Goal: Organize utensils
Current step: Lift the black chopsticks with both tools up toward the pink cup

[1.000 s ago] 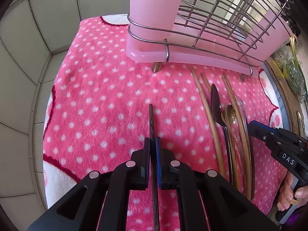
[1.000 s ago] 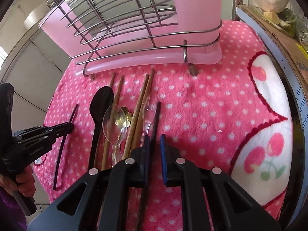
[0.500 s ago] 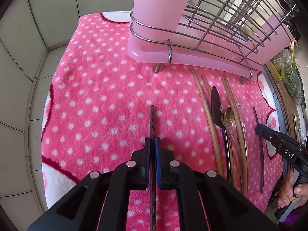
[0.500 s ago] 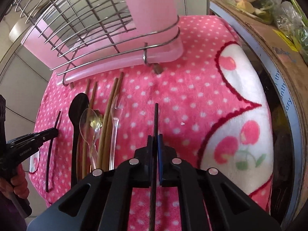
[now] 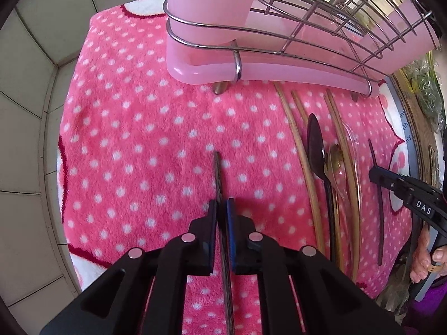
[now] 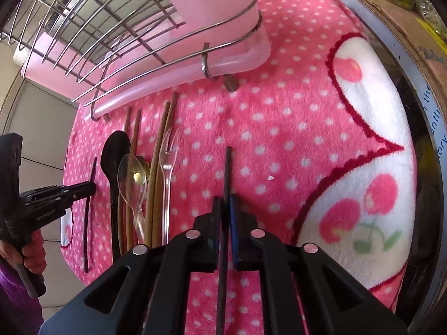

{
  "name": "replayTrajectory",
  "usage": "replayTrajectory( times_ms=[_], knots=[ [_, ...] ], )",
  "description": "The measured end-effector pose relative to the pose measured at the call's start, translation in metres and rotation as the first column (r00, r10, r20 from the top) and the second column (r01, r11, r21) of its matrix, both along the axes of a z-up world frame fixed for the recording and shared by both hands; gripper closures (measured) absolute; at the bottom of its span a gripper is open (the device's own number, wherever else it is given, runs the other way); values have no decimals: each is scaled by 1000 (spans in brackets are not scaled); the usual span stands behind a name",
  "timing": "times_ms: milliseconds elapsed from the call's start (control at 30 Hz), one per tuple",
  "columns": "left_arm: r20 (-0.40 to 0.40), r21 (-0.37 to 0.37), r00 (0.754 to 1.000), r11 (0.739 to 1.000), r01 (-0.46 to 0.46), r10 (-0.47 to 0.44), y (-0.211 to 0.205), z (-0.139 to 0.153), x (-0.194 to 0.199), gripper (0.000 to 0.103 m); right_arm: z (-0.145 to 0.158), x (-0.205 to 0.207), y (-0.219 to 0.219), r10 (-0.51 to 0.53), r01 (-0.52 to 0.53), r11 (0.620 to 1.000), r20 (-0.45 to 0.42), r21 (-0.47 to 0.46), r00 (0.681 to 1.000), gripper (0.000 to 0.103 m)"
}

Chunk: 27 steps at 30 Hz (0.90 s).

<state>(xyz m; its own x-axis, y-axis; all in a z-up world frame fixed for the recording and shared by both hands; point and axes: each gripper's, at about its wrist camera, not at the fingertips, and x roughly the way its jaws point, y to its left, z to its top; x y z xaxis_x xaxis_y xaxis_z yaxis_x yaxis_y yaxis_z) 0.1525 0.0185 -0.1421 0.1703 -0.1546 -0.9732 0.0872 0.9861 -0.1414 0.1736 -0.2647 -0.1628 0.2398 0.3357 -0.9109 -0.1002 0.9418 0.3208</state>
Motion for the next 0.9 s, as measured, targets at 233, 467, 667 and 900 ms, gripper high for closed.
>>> replayTrajectory(
  times_ms=[233,467,667,900],
  knots=[
    [143,-75,989,997,-37,48,0,27,-22,99,32,-32,-27,-53,36,994,177,100,983,98],
    [420,-139,902,990,-38,94,5,93,-58,99,94,-65,-47,-100,42,989,433,141,896,98],
    [603,-220,778,974,-49,175,20,149,-79,99,146,-70,-46,-138,35,982,588,184,797,98],
    [743,-303,612,951,-56,273,34,217,-60,99,212,-45,-47,-182,33,977,736,212,652,98]
  ],
)
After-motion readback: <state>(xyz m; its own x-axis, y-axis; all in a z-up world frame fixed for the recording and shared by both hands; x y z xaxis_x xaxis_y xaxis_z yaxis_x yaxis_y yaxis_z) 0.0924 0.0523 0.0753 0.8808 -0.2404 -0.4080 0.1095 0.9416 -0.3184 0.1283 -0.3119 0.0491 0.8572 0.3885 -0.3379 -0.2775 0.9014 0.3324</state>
